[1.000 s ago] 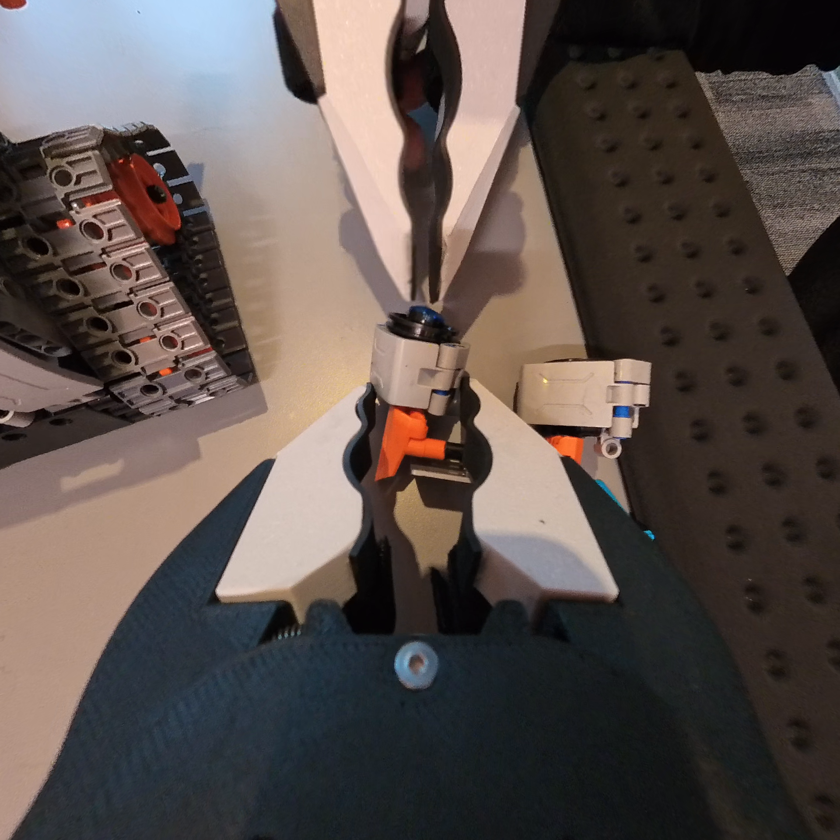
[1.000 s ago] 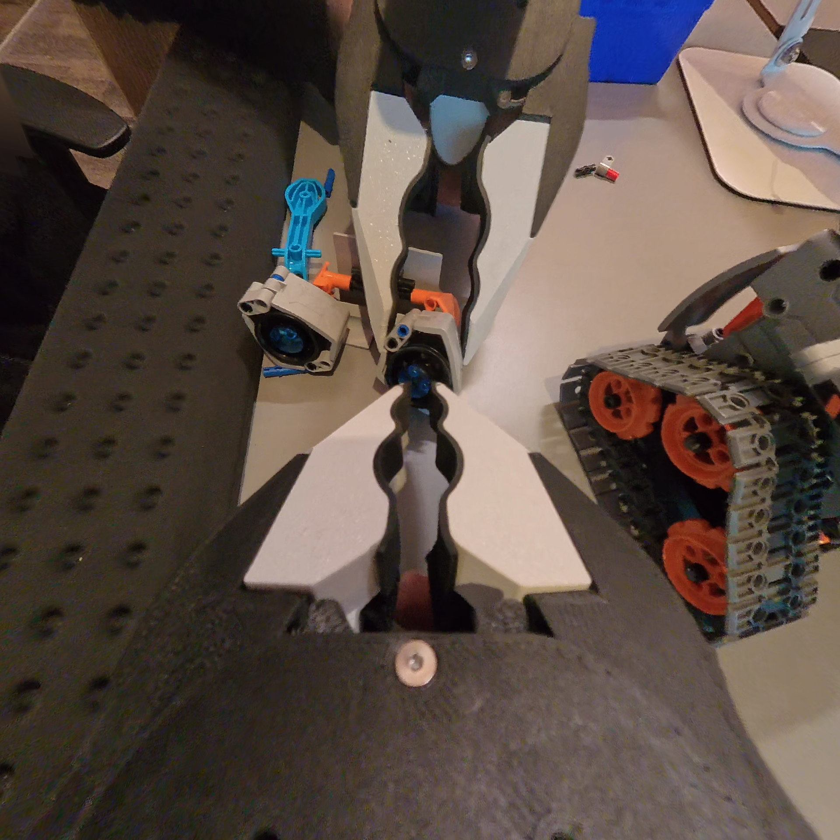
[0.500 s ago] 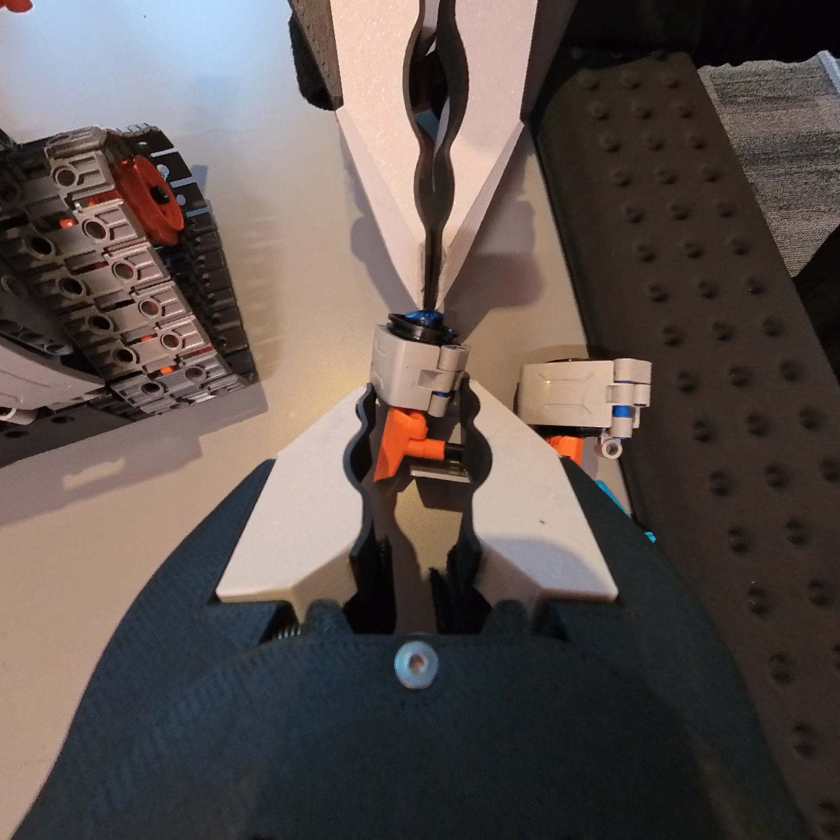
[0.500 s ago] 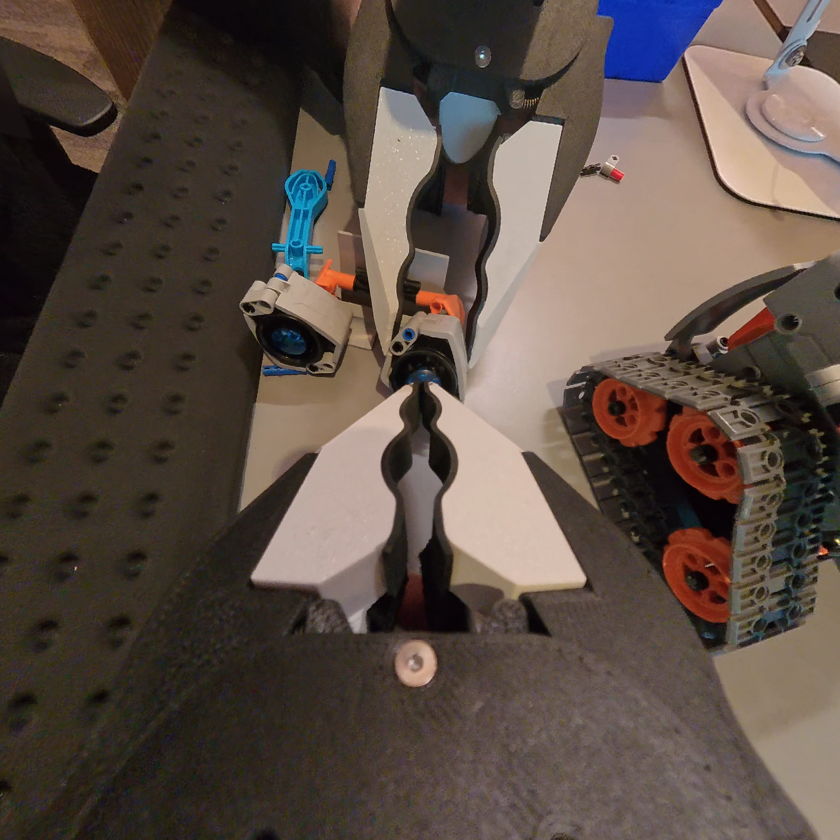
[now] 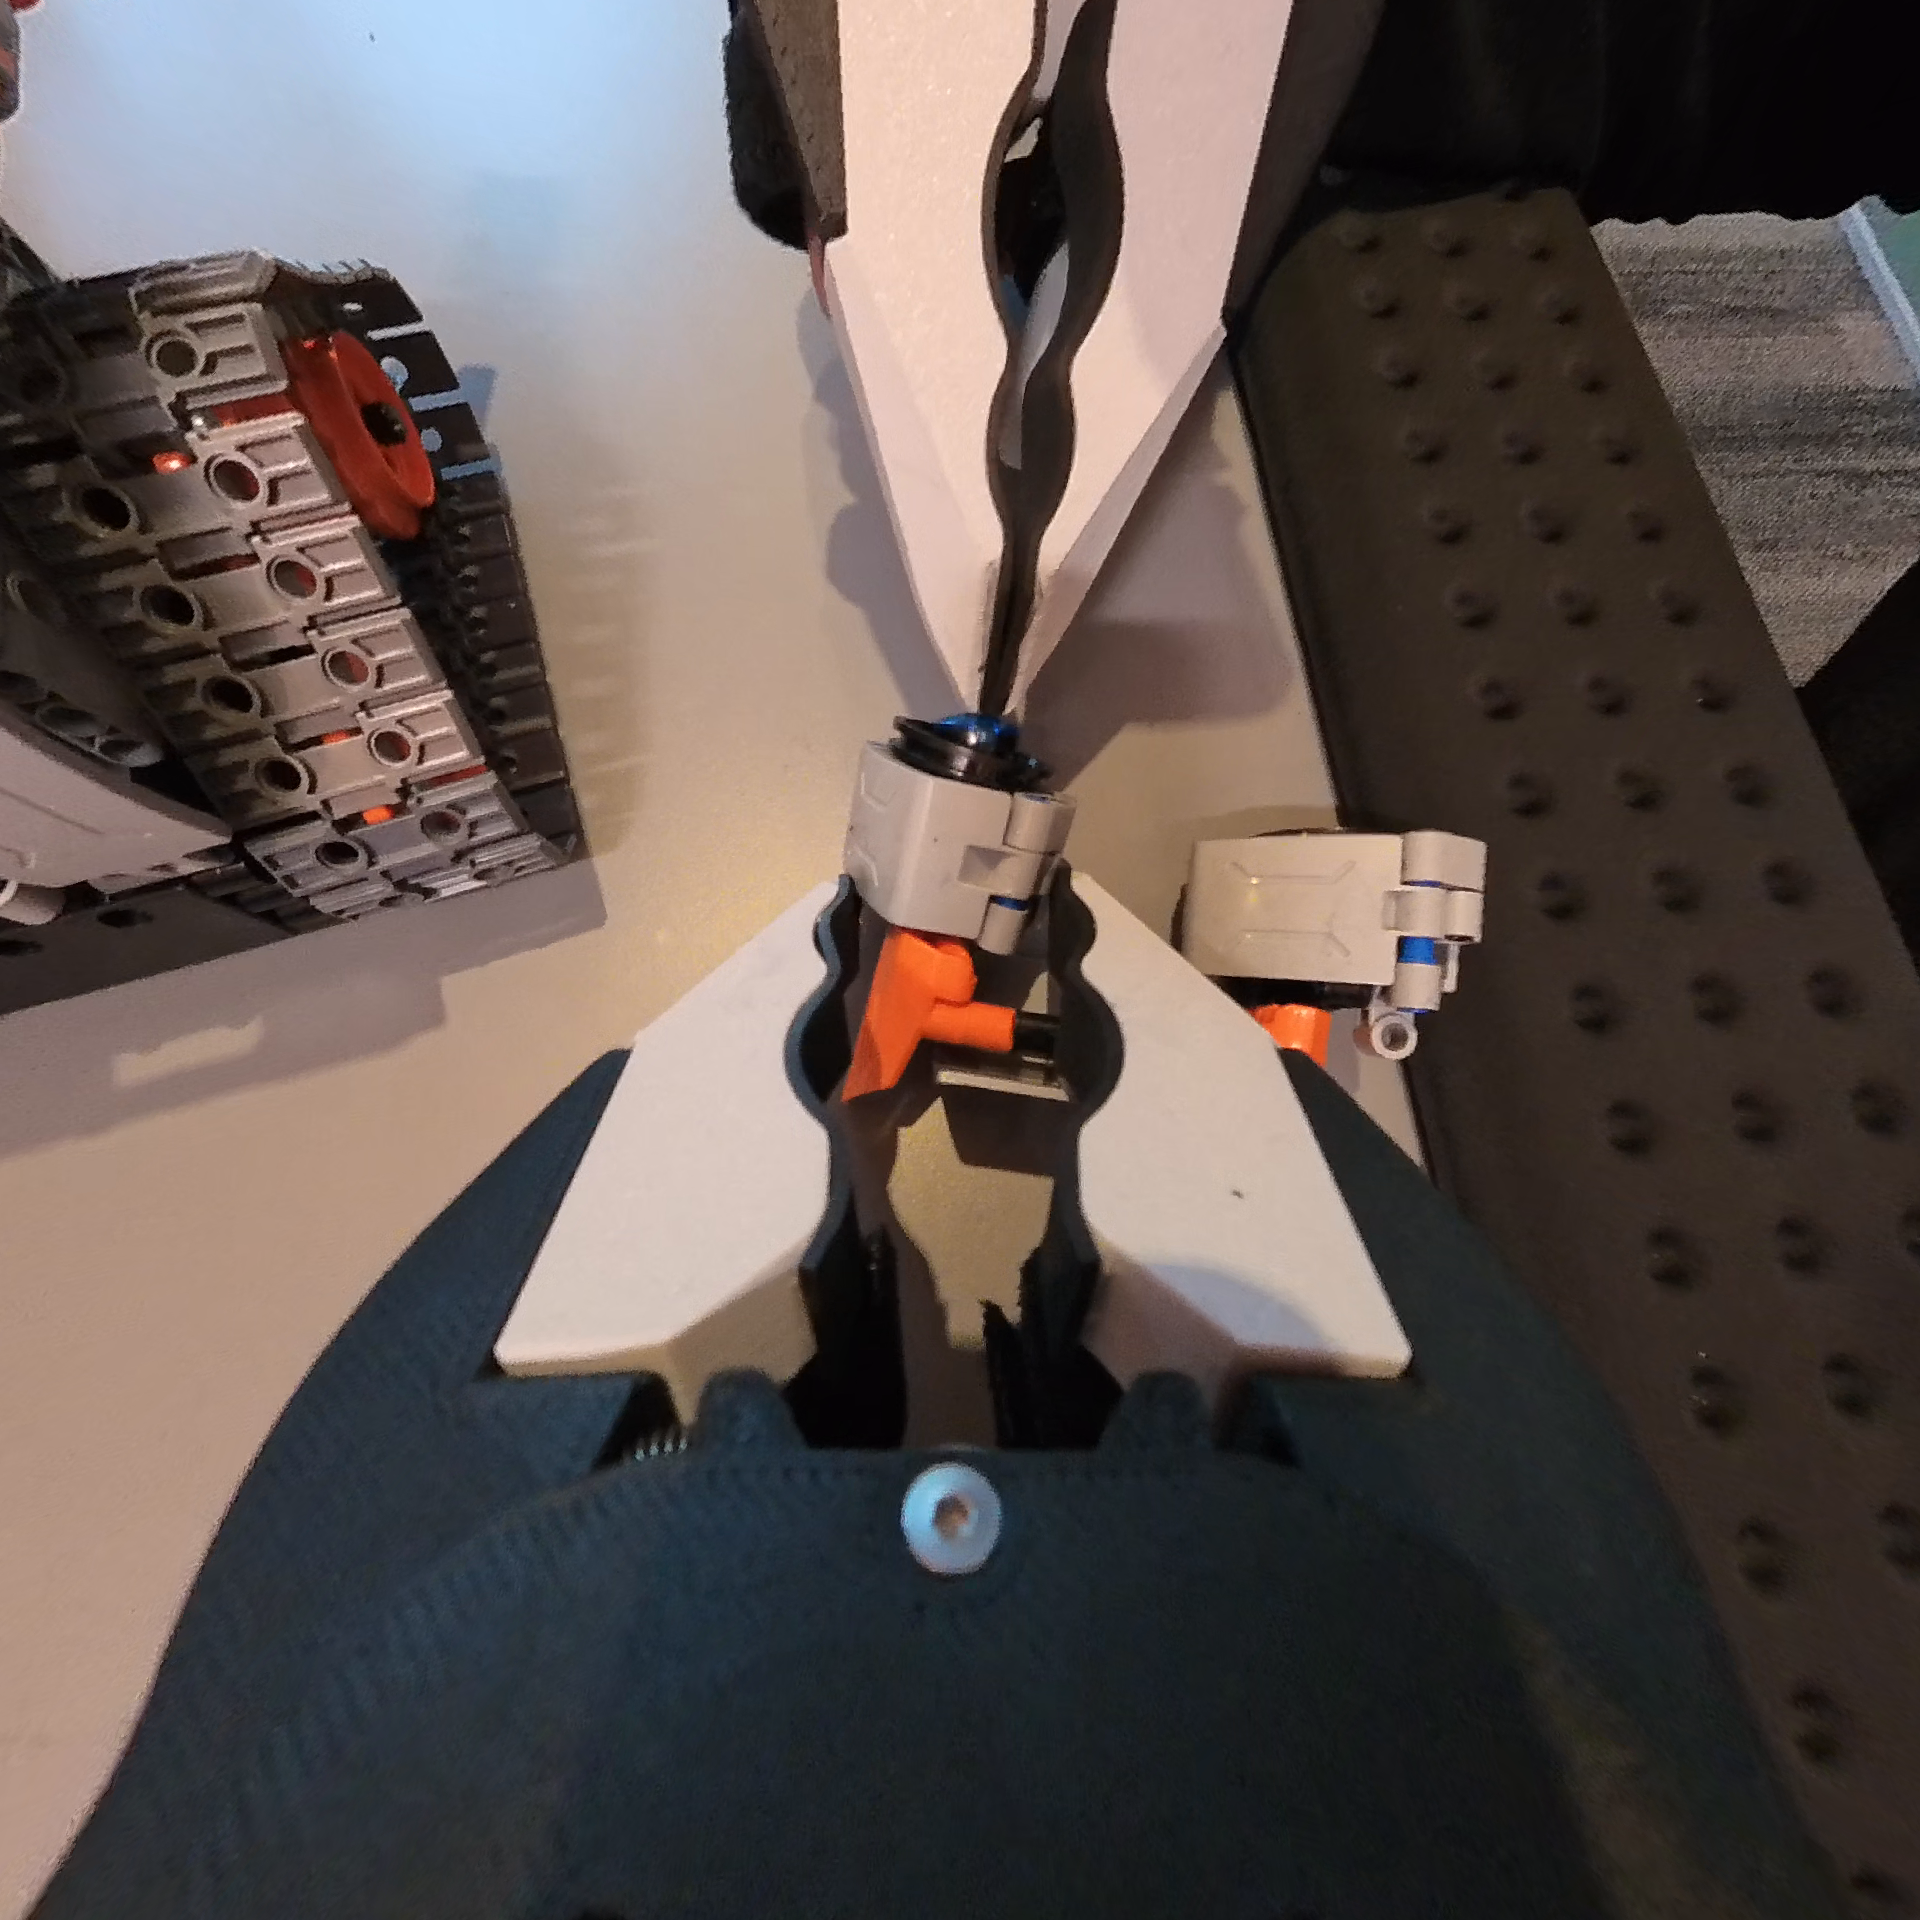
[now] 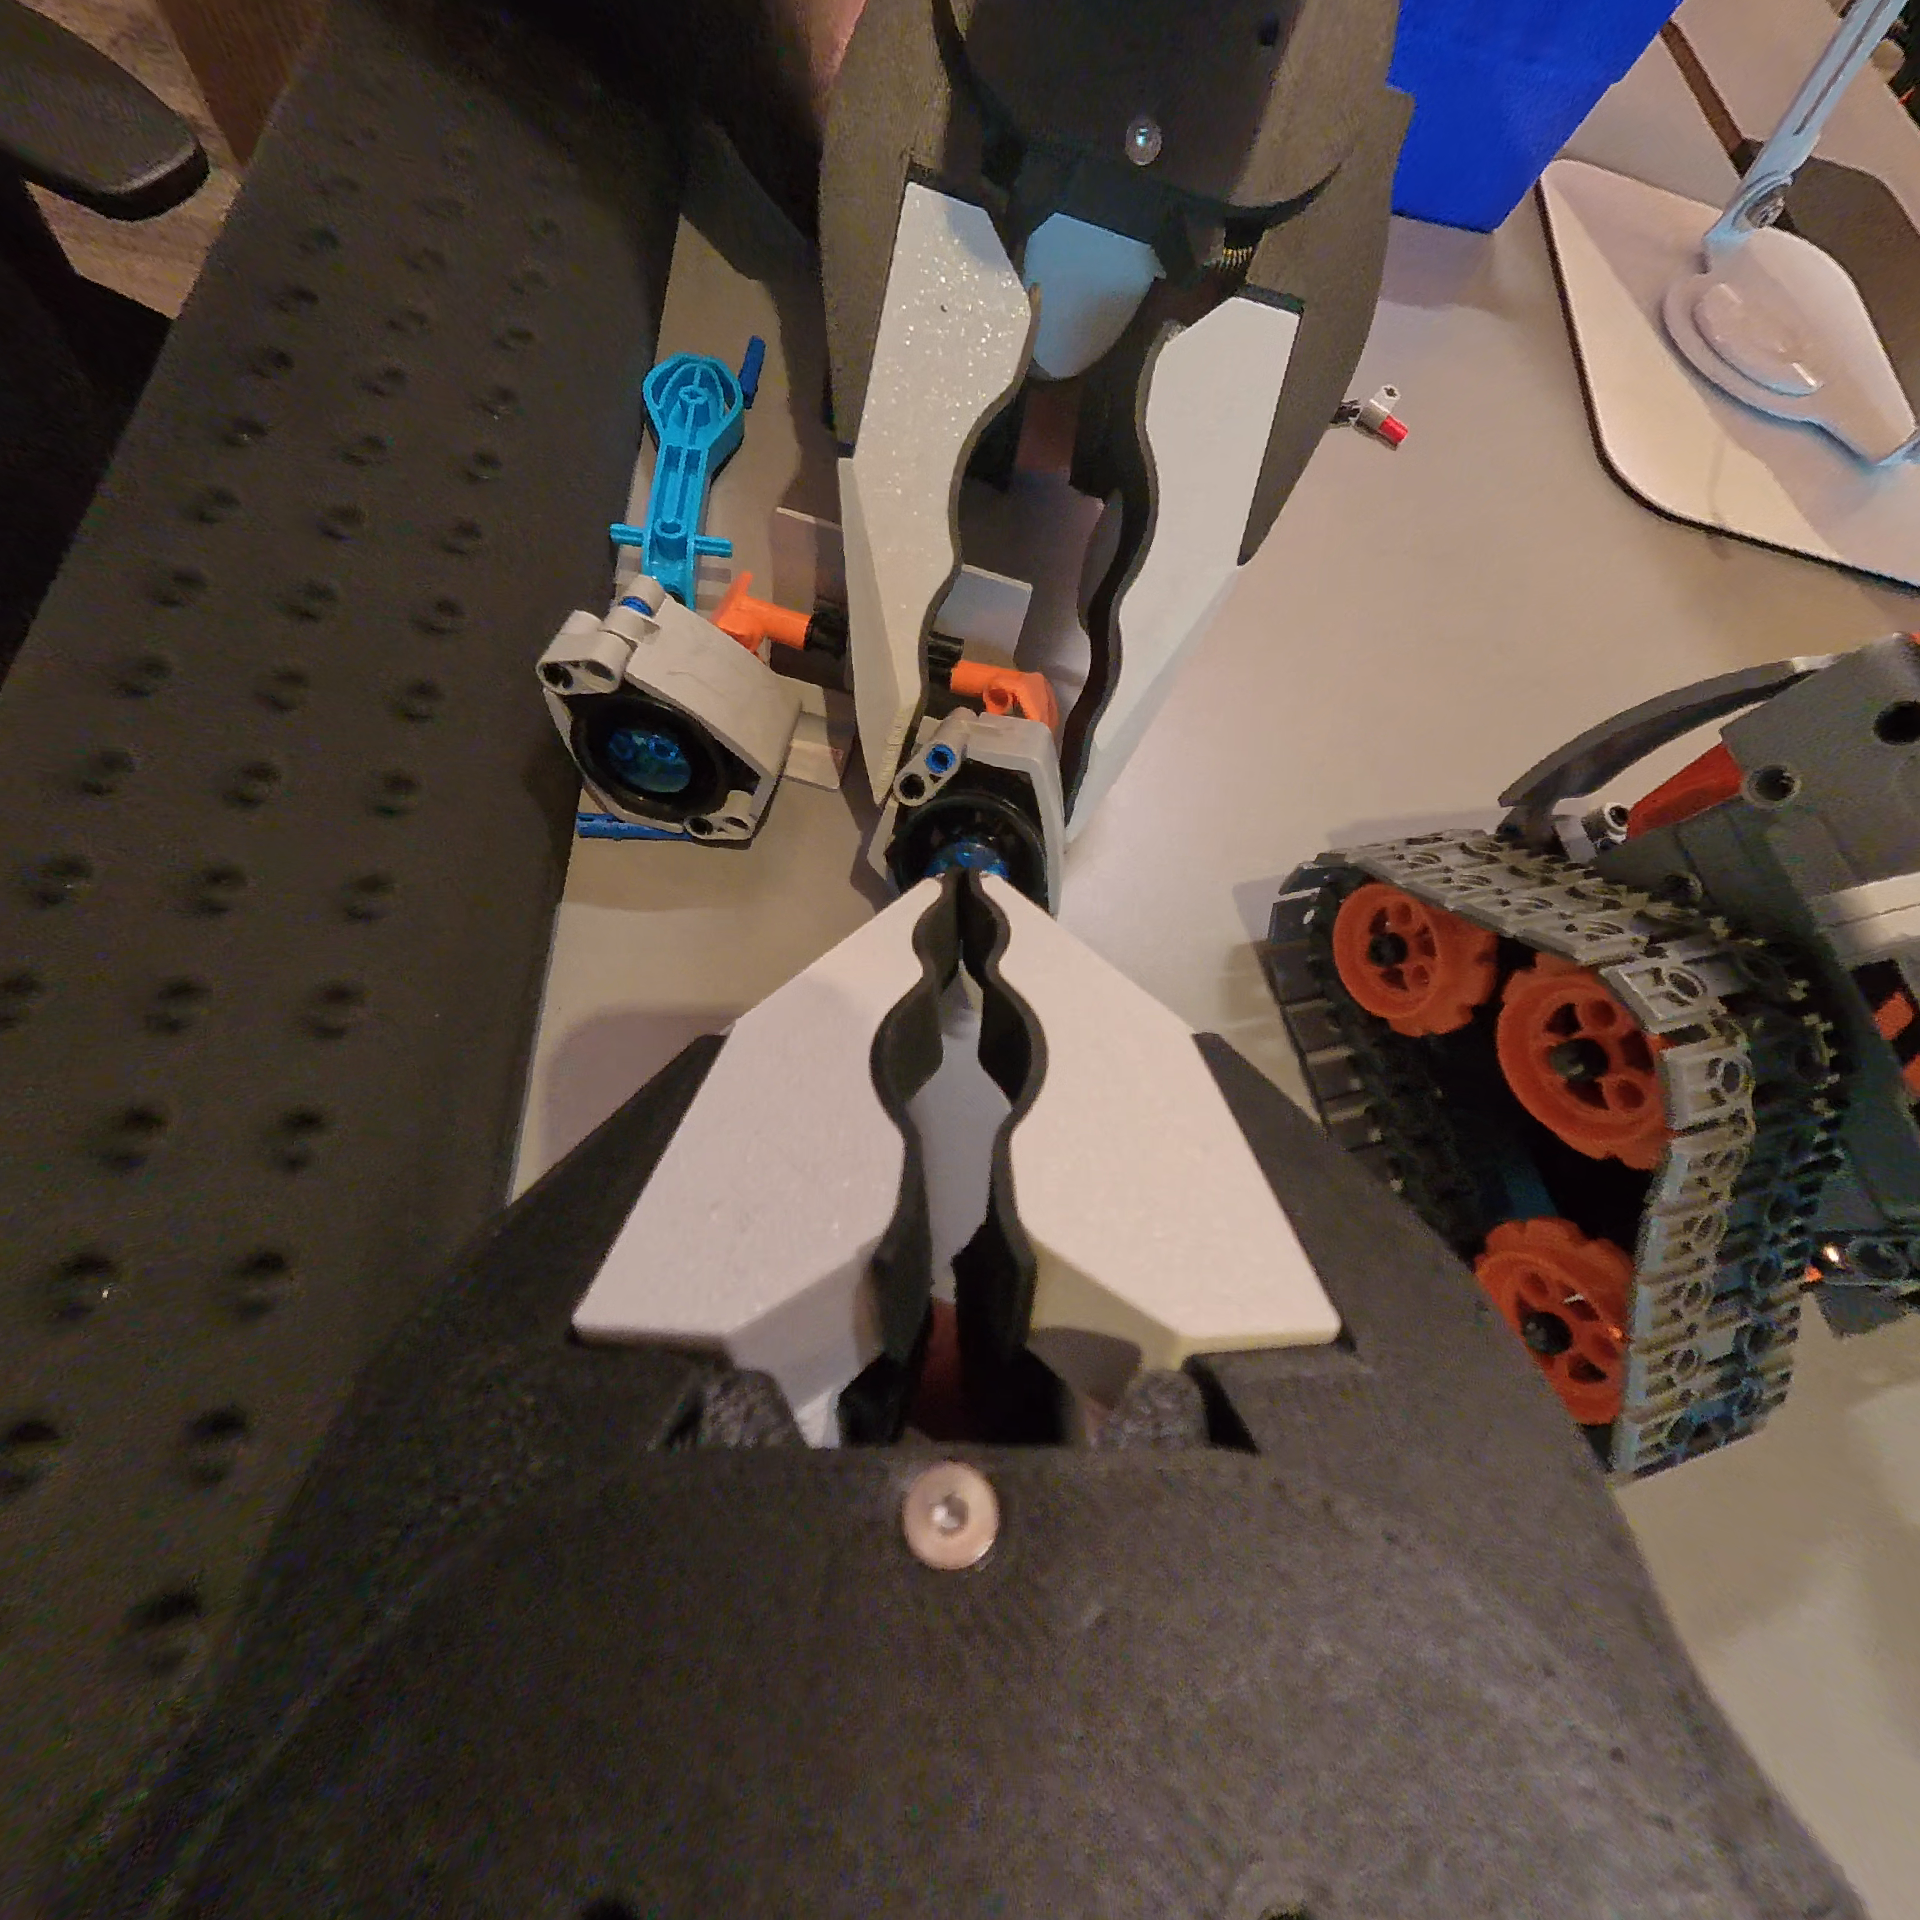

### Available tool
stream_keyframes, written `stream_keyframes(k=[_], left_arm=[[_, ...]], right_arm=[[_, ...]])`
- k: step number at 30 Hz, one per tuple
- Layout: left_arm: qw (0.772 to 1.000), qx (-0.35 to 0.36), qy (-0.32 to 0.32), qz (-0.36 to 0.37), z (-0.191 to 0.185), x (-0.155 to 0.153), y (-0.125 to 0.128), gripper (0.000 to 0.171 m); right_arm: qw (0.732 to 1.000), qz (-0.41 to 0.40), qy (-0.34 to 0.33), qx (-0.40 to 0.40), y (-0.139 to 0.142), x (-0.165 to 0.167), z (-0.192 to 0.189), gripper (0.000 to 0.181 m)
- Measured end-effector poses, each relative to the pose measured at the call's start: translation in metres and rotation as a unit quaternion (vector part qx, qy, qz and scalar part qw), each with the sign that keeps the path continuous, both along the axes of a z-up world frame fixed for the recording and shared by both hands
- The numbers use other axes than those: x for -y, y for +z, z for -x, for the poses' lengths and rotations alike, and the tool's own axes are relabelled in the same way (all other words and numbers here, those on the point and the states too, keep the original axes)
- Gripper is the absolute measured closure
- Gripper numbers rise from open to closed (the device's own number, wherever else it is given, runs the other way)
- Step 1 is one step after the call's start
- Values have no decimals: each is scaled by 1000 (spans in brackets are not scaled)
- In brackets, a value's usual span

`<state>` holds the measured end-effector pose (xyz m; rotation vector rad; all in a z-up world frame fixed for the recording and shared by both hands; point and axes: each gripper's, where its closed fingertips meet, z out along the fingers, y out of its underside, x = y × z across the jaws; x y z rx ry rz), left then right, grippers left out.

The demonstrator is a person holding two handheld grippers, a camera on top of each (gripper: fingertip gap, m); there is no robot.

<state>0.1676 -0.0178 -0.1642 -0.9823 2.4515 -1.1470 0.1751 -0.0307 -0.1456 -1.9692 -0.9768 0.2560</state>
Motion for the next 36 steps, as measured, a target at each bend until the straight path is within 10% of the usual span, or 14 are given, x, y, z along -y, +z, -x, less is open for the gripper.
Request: stream_keyframes(k=[36], left_arm=[[1000,6,6,5,-5,3,-1,143]], right_arm=[[1000,12,-11,3,-1,2,-5,181]])
